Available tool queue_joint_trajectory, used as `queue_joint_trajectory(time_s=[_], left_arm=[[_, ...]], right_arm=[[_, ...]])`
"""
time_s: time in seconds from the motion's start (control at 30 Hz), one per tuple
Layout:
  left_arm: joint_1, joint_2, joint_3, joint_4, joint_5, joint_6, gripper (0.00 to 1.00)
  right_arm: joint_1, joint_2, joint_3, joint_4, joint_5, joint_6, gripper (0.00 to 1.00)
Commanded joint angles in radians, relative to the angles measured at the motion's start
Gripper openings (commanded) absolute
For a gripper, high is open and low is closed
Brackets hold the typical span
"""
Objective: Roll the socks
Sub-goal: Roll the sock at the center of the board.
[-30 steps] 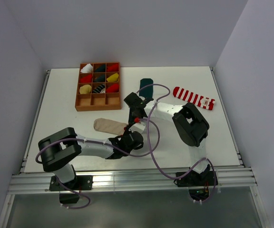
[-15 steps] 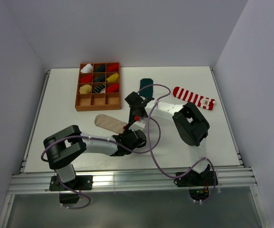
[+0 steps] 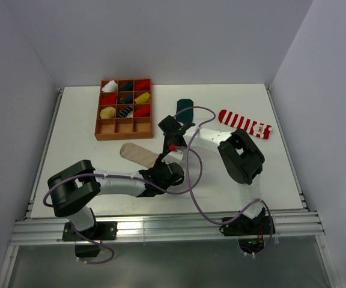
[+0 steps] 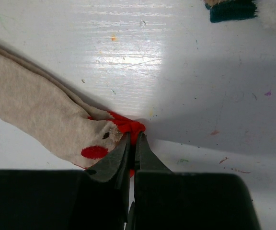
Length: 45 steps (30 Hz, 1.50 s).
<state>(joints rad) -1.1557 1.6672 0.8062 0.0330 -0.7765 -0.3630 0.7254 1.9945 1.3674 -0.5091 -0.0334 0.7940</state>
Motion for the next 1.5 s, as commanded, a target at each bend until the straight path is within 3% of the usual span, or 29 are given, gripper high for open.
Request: queue_joint_trajectory(time_s=[0.0,0.63,1.27,1.37,1.47], left_arm=[[-0.006,-0.061,-0.005,0.031,-0.023,0.036,0.43],[-0.012,-0.012,-0.019,0.062,0.016,0.05,0.37],[0.054,0.12,0.03,-0.067,0.054,-0.037,0.37],[0.056,0.129,0.033,-0.077,0.066,-0.048,0.29],[0.056,0.126,0.031,-0.082,0.062,-0.057,0.11]], right_arm=[[-0.009,0.038,-0.028,-0.031,0.012,-0.015,0.0],[-0.015,0.035,-0.042,-0.017,-0.008,-0.015,0.0],[-0.024,0.041,-0.053,0.004,-0.045,-0.012,0.0],[-0.026,0.038,-0.057,0.017,-0.054,-0.009,0.0],[-0.029,0.029,-0.067,0.033,-0.062,-0.009,0.0]])
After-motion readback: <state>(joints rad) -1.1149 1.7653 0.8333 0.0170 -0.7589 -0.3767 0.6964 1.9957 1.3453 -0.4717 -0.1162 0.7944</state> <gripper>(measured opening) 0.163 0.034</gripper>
